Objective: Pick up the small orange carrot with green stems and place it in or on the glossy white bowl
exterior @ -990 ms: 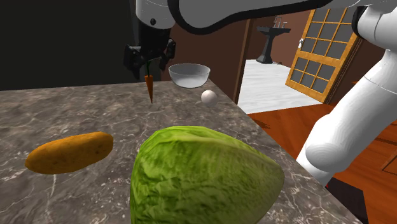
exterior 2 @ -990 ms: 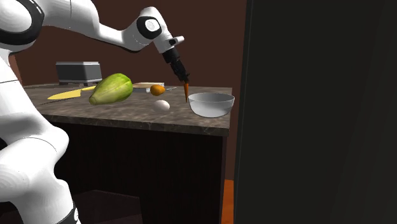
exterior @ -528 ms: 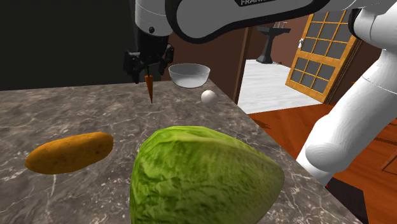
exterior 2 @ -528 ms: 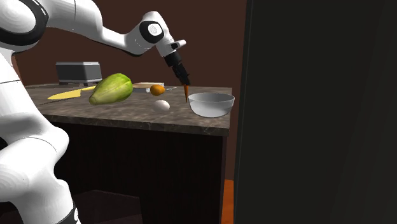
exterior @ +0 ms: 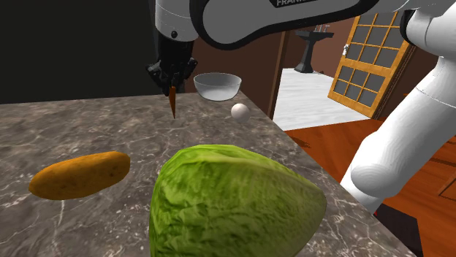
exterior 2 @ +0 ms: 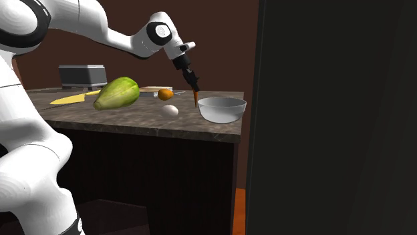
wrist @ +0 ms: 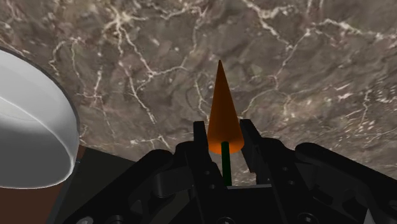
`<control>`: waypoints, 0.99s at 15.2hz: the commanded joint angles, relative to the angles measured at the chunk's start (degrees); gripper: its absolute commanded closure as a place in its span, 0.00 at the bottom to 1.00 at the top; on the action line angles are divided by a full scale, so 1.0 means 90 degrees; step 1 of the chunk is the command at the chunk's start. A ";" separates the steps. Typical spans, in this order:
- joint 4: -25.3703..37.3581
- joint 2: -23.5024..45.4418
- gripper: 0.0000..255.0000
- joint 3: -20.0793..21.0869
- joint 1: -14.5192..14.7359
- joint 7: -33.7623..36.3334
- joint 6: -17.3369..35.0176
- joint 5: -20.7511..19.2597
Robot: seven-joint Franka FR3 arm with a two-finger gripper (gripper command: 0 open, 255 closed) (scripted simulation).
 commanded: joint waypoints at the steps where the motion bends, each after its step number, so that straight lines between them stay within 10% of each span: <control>1: -0.0001 0.0001 1.00 0.0000 0.0000 0.0000 0.0000 0.0000; 15: 0.0989 0.0158 1.00 0.0031 -0.0017 -0.0176 -0.0846 -0.0013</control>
